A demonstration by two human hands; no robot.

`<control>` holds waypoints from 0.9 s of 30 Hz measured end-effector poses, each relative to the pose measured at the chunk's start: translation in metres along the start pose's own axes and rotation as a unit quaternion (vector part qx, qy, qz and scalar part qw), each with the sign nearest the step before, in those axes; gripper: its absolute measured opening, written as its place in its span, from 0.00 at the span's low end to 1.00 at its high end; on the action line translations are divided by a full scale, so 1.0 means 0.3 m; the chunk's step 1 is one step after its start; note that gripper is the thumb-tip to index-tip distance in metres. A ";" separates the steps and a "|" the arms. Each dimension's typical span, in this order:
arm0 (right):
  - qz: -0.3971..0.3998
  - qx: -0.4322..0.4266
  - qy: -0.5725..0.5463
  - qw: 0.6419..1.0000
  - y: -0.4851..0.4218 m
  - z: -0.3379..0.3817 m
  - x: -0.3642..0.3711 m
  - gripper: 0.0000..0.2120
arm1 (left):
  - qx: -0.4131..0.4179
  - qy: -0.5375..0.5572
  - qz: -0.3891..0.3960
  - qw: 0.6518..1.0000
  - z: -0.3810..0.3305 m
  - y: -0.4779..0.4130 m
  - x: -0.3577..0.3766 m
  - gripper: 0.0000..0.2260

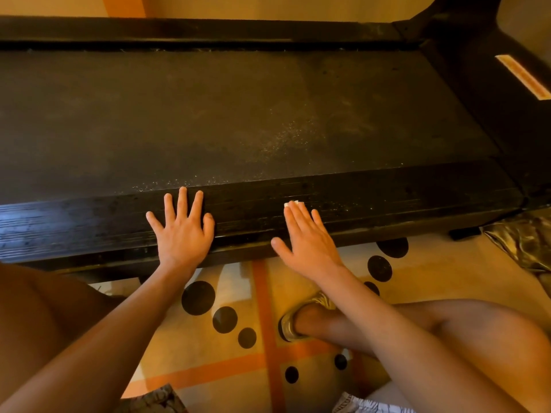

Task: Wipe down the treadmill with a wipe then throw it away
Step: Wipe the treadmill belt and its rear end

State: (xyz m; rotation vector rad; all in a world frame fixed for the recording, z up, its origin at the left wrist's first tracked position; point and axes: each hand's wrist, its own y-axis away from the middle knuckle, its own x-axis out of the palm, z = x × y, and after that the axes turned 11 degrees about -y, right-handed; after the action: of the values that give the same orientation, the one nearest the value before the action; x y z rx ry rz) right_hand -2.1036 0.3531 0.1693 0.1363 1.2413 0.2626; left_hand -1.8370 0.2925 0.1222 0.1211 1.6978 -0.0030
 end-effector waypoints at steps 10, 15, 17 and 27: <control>0.026 -0.012 -0.003 1.000 0.052 0.058 0.016 0.38 | -0.006 0.002 0.005 1.000 -0.002 0.002 -0.005 0.27; 0.008 0.052 0.015 0.999 -0.038 -0.035 -0.048 0.38 | 0.005 0.002 0.004 1.000 0.006 0.001 0.000 0.28; 0.006 0.052 0.003 0.999 -0.032 -0.015 -0.046 0.38 | 0.002 0.002 0.005 1.000 0.006 0.001 -0.003 0.30; 0.003 0.027 -0.017 0.999 -0.038 -0.026 -0.036 0.37 | 0.000 0.003 0.008 1.000 0.003 -0.003 -0.001 0.30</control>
State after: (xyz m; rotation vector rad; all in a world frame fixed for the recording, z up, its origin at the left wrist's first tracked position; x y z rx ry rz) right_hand -2.1129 0.3387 0.1739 0.1913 1.2141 0.2311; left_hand -1.8360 0.2915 0.1224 0.1357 1.7022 0.0091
